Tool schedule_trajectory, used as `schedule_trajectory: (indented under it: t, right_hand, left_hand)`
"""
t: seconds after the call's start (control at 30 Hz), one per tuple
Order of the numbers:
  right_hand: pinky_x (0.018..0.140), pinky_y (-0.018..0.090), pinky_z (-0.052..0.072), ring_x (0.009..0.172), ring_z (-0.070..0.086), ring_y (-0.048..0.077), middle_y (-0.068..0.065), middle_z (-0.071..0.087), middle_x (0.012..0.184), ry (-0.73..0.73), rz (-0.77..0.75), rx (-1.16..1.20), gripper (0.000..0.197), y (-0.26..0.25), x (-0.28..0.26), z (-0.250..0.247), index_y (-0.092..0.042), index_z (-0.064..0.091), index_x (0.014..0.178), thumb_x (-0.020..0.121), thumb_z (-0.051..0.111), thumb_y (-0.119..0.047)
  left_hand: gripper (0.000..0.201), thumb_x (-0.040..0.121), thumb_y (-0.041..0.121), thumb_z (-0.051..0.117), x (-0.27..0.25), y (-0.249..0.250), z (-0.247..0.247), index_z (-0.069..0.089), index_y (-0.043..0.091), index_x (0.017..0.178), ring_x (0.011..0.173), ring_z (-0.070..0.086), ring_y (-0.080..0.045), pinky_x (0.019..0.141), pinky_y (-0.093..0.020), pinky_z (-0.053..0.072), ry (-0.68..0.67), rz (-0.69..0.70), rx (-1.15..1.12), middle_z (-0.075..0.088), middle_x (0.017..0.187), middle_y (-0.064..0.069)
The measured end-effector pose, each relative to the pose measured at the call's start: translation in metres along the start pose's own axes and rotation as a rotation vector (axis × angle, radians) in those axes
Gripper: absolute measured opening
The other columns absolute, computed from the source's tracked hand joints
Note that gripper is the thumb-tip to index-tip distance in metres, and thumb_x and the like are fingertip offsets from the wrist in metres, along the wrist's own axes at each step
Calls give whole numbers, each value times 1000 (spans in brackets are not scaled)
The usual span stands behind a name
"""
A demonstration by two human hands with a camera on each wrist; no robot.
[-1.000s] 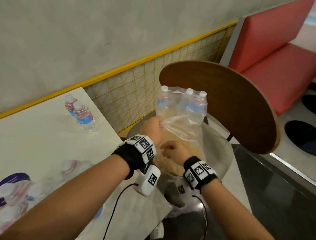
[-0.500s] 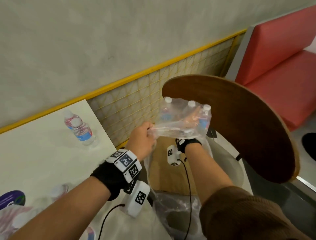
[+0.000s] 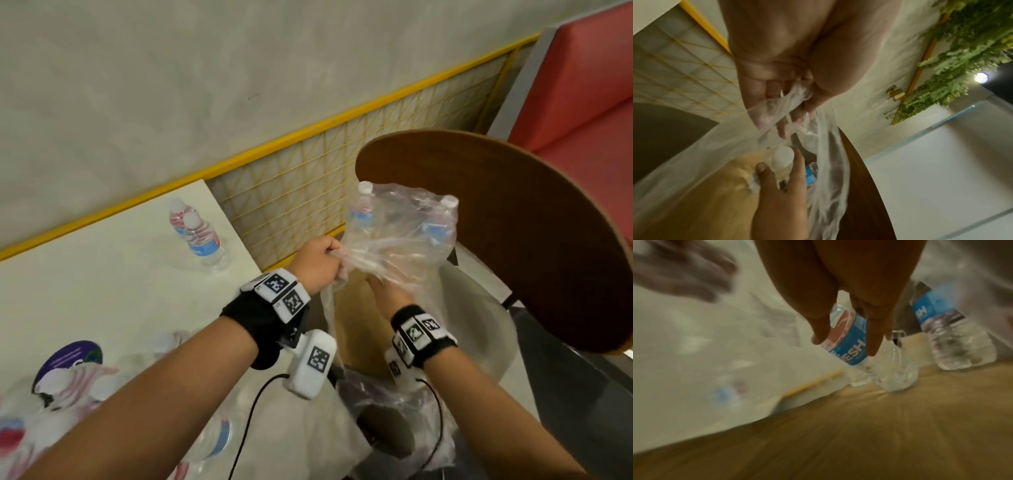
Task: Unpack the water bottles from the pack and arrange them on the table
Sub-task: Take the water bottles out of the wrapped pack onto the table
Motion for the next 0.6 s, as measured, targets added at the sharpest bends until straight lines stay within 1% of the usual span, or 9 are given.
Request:
schedule_trajectory:
  t: [0.1, 0.2, 0.27, 0.3, 0.37, 0.43, 0.5, 0.57, 0.6]
  right_hand:
    - [101, 32, 40, 119, 53, 23, 3, 57, 129, 50, -220, -55, 40, -3, -60, 1, -18, 50, 132, 93, 55, -29]
    - [97, 20, 34, 118, 46, 9, -11, 48, 129, 70, -363, -56, 51, 9, -114, 3, -29, 40, 136, 90, 61, -27]
    - [95, 19, 40, 111, 47, -1, -19, 45, 125, -49, -366, 96, 51, 14, -141, 1, -42, 37, 131, 89, 62, -27]
    - [93, 17, 45, 108, 49, -6, -20, 45, 126, -114, -414, 147, 51, 13, -156, 1, -48, 37, 126, 88, 62, -26]
    - [88, 9, 47, 108, 50, -8, -21, 44, 129, -169, -539, 127, 51, 9, -180, 4, -56, 36, 121, 85, 63, -33]
    - [85, 9, 48, 107, 53, 0, -24, 43, 131, -211, -603, 37, 51, 6, -191, 11, -62, 32, 124, 83, 59, -46]
    - [84, 10, 49, 109, 52, 0, -27, 42, 133, -273, -625, 30, 52, 0, -196, 21, -60, 32, 126, 85, 60, -43]
    - [89, 7, 45, 118, 42, -8, -29, 38, 133, -374, -611, 27, 52, -7, -197, 39, -49, 36, 132, 88, 61, -38]
    - [94, 9, 44, 122, 39, -7, -28, 39, 135, -403, -593, 16, 53, -10, -196, 51, -44, 37, 135, 88, 61, -38]
  left_hand:
    - [18, 91, 1, 46, -2, -1, 0, 62, 9, 94, 69, 56, -11, 52, -16, 46, -18, -33, 71, 62, 85, -4]
    - [15, 90, 1, 50, -7, -3, -2, 61, 11, 92, 81, 59, -19, 73, -31, 53, -110, -90, 38, 63, 91, -7]
    - [16, 91, 2, 49, -11, -3, -3, 59, 13, 93, 87, 61, -20, 90, -42, 52, -160, -156, 14, 64, 93, -6]
    - [17, 92, 2, 48, -14, -2, -4, 58, 15, 91, 87, 61, -20, 94, -44, 51, -180, -182, 12, 63, 93, -5]
    - [19, 93, 1, 47, -17, -1, -3, 56, 17, 91, 83, 61, -17, 94, -43, 51, -206, -213, 5, 61, 90, -3]
    - [20, 95, 1, 44, -22, 2, -3, 55, 16, 100, 75, 60, -14, 86, -38, 52, -214, -232, 2, 59, 88, -1]
    - [24, 96, 2, 42, -26, 6, -4, 55, 13, 114, 81, 62, -16, 84, -36, 51, -223, -234, 18, 61, 96, -4]
    - [32, 96, 2, 44, -28, 10, -7, 53, 7, 126, 106, 63, -24, 93, -39, 50, -230, -218, 71, 62, 118, -11]
    - [34, 95, 2, 46, -28, 11, -9, 52, 6, 129, 115, 60, -27, 94, -39, 50, -222, -207, 80, 59, 126, -12]
Point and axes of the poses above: each hand's wrist, its own x-axis towards the middle knuckle, its own z-axis out of the palm, y = z × x, the point moved 1 cm from there along x, towards the middle knuckle
